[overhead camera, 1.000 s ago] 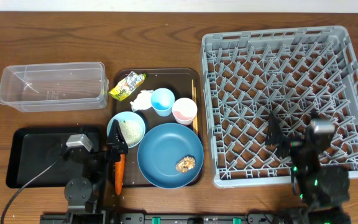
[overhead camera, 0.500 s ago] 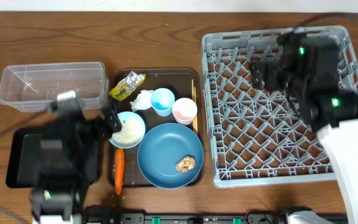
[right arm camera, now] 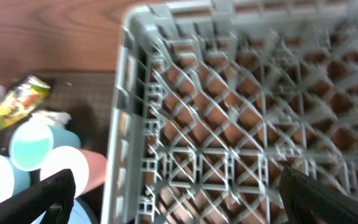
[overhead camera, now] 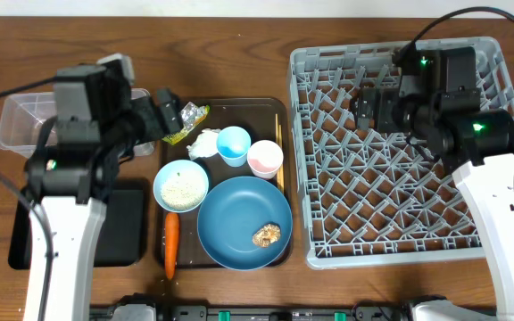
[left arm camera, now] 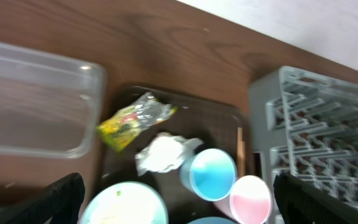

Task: Sort waste into correct bins and load items into the dishwasher rack
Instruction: 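Reach the left gripper to the light-blue cup and grasp it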

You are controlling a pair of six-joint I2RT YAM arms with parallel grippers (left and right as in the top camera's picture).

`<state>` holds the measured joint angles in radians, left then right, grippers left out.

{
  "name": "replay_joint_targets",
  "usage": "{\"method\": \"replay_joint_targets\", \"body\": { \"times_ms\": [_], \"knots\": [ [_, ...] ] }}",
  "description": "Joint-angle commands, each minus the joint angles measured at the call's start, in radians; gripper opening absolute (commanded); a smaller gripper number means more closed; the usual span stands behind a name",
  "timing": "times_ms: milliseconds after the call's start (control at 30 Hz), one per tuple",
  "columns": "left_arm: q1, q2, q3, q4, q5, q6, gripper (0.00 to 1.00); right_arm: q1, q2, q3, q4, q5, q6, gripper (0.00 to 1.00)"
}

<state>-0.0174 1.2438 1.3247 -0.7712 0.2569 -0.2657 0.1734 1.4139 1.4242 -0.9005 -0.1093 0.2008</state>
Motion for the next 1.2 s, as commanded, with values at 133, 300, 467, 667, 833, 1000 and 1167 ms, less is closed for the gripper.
{"method": "replay_joint_targets", "body": {
  "times_ms": [133, 300, 467, 667, 833, 1000, 1167],
  "knots": [
    [-0.122, 0.199, 0.016, -0.039, 0.066, -0.026, 0.89, -0.01, 0.024, 0.02, -0.035, 0.057, 0.047, 0.99],
    [-0.227, 0.343, 0.016, -0.086, -0.077, -0.027, 0.73, -0.01, 0.025, 0.02, -0.035, 0.057, 0.047, 0.99],
    [-0.255, 0.483, 0.016, -0.066, -0.112, -0.027, 0.49, -0.01, 0.025, 0.02, -0.035, 0.057, 0.047, 0.99],
    [-0.255, 0.605, 0.016, -0.028, -0.112, -0.027, 0.32, -0.01, 0.025, 0.019, -0.036, 0.057, 0.047, 0.99],
    [-0.255, 0.638, 0.016, 0.014, -0.112, -0.027, 0.15, -0.01, 0.025, 0.019, -0.036, 0.057, 0.046, 0.99],
    [-0.253, 0.601, 0.052, -0.021, -0.109, -0.027, 0.06, -0.01, 0.025, 0.019, -0.036, 0.057, 0.046, 0.99],
    [-0.246, 0.492, 0.147, -0.104, -0.109, -0.027, 0.06, -0.01, 0.025, 0.019, -0.037, 0.058, 0.045, 0.99]
  ]
}}
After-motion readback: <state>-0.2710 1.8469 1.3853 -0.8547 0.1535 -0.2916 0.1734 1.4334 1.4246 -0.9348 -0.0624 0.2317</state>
